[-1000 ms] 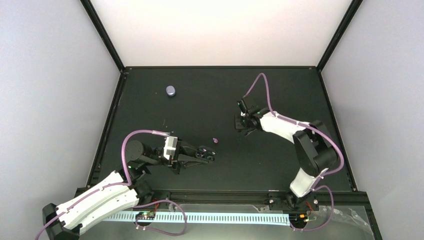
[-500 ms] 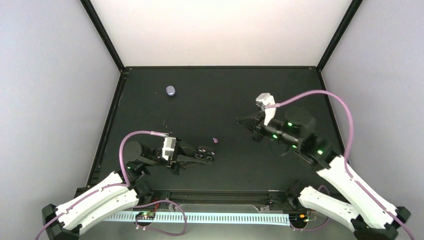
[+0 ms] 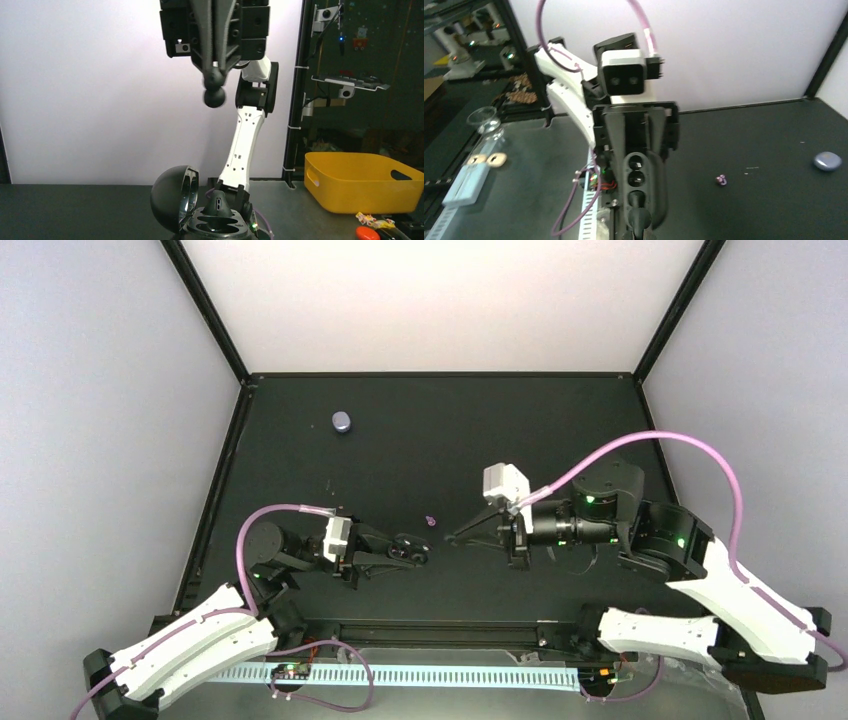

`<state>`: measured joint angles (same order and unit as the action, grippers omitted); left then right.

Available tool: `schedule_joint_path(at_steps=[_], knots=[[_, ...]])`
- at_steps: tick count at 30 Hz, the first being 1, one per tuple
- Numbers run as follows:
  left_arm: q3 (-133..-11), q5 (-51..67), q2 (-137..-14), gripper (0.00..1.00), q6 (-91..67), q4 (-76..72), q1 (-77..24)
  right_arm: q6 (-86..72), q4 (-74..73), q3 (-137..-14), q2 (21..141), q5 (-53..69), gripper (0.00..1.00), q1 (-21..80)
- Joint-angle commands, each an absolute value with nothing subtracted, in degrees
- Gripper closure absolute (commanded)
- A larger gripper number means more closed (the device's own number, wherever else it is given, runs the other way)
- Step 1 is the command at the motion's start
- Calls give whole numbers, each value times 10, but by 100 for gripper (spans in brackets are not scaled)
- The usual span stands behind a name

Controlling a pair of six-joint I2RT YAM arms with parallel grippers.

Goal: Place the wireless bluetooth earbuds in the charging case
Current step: Pick up the earbud from the center of the board, then place the earbud in the charging case.

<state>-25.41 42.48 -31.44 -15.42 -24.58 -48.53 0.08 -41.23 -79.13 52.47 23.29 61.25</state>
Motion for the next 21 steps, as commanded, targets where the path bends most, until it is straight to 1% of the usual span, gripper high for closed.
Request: schedule_joint_path(at_steps=[1,7,21], knots=[[-281,432,-317,98,-136,-238,-490,30,-448,-820,558,236,99,660],[-281,437,-322,98,-136,-235,-490,48,-452,-852,605,214,99,706],[-280,436,-334,98,-132,-232,-496,66,-486,-898,665,160,99,732]])
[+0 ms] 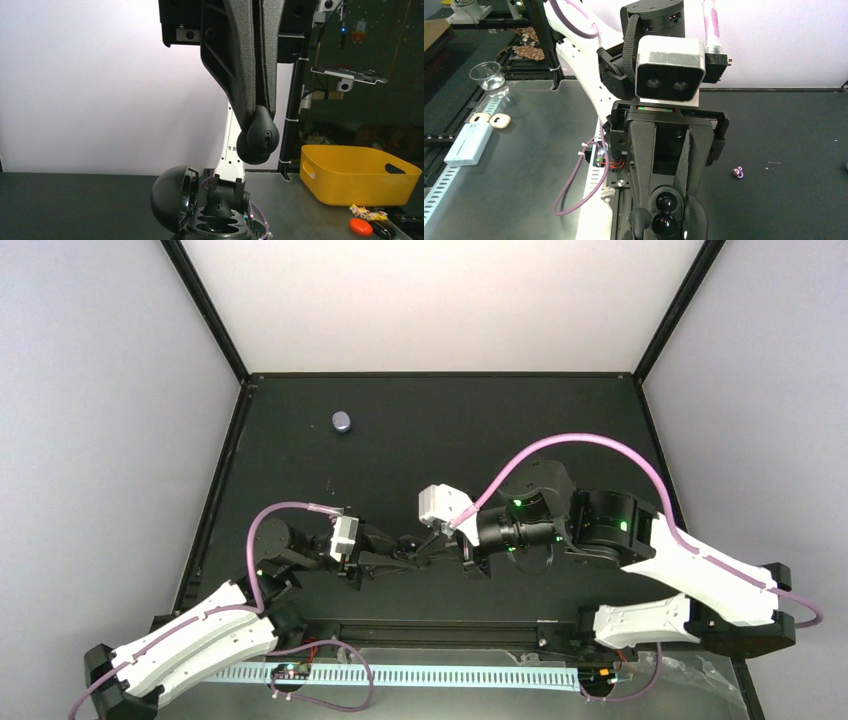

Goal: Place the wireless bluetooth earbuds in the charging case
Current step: Place the earbud in the charging case.

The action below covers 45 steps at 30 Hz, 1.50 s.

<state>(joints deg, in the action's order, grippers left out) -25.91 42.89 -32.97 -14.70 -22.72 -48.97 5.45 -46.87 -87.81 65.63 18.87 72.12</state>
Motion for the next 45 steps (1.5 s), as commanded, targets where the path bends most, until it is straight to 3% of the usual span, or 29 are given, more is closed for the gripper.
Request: schedule_joint_path(at_steps=[1,45], knots=[[-280,436,-335,99,-132,-232,-497,68,-486,-899,667,157,99,732],[-279,422,-335,98,-124,-225,-505,84,-512,-918,727,104,99,756]])
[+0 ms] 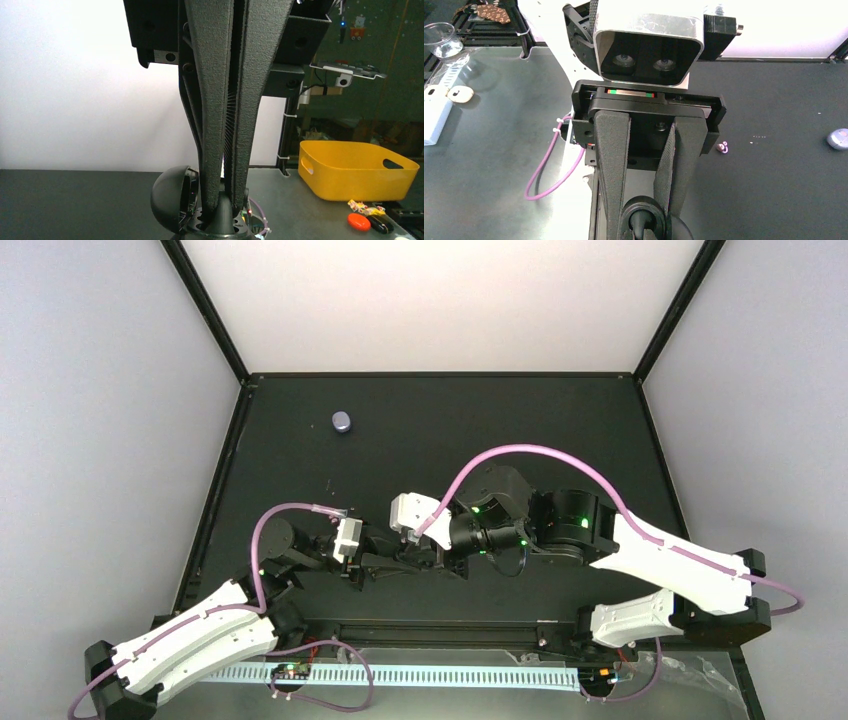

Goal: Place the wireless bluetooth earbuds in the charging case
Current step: Place the earbud in the charging case.

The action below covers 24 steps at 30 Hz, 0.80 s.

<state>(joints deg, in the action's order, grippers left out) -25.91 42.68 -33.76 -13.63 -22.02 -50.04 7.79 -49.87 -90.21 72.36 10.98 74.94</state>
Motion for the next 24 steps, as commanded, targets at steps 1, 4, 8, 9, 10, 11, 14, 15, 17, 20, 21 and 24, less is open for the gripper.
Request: schedule_joint_path(at_steps=[1,4,8,9,10,11,14,15,17,20,21,24], knots=[[-279,422,-334,98,-124,-225,-505,83,-512,-919,726,104,99,756],[-279,422,-335,98,-123,-225,-505,79,-508,-920,720,100,92,757],[-279,420,-336,98,-123,-224,-506,73,-497,-923,706,103,80,756],[-279,421,-337,98,-122,-224,-506,72,-494,-924,702,105,78,756],[-279,420,-337,98,-121,-224,-505,70,-492,-925,698,107,77,757],[-279,421,-337,98,-122,-225,-505,68,-490,-926,695,108,76,756],[-279,420,-338,98,-122,-224,-506,64,-486,-928,683,108,75,756],[-279,419,-339,98,-122,-224,-506,63,-482,-928,678,107,75,756],[-279,420,-340,98,-122,-224,-506,57,-468,-918,662,93,73,756],[-279,418,-339,99,-122,-224,-506,47,-421,-880,620,29,69,756],[-279,419,-339,98,-122,-224,-506,41,-399,-861,606,0,68,755],[-279,419,-338,98,-122,-224,-507,9,-348,-815,584,-101,66,744]])
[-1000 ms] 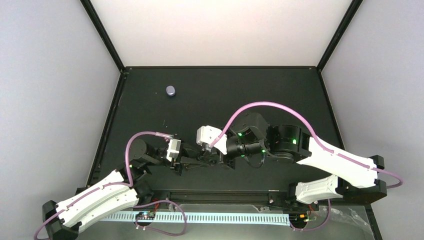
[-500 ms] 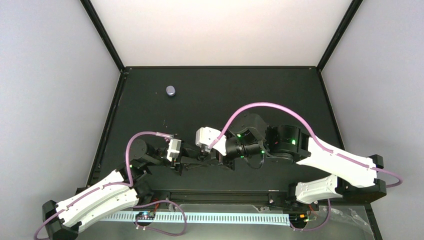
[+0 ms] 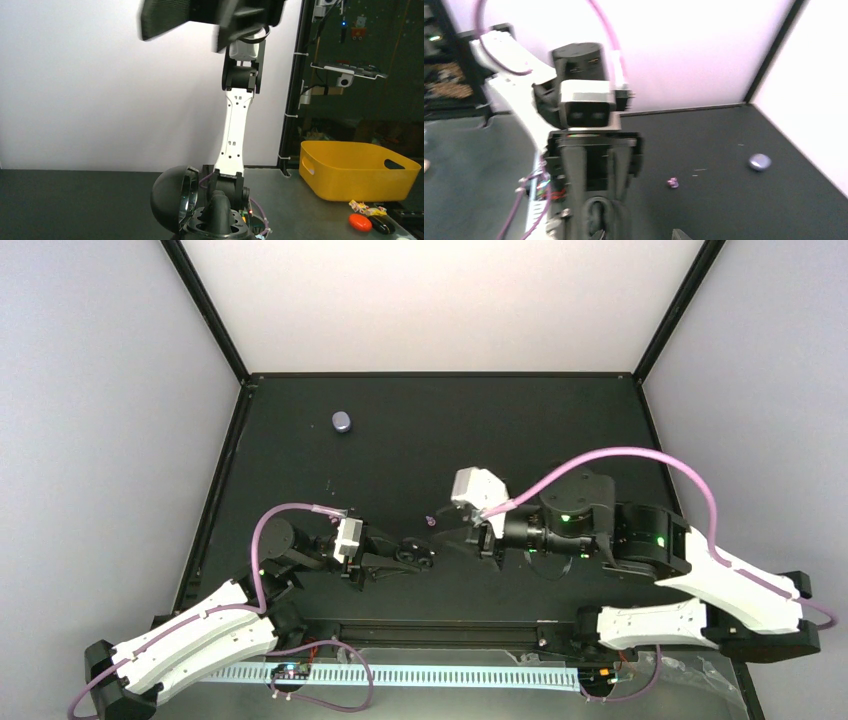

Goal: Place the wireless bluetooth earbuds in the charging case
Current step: Place the earbud in the charging case.

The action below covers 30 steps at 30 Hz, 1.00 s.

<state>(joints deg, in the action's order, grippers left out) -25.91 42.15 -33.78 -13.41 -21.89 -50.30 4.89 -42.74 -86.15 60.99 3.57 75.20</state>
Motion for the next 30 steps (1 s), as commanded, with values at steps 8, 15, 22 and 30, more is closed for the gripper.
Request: schedule_joint_path(at_steps=[8,15,22,30], knots=[[-278,416,-332,98,-124,-226,-508,-94,-296,-725,562,-107,59,668],[-277,417,-331,98,-126,-229,-509,-94,-303,-711,587,-51,58,653],[-276,415,-329,98,-126,-229,-510,-70,-278,-664,581,-5,57,653],[-275,415,-330,98,-126,-229,-510,-79,-234,-616,568,49,56,648]])
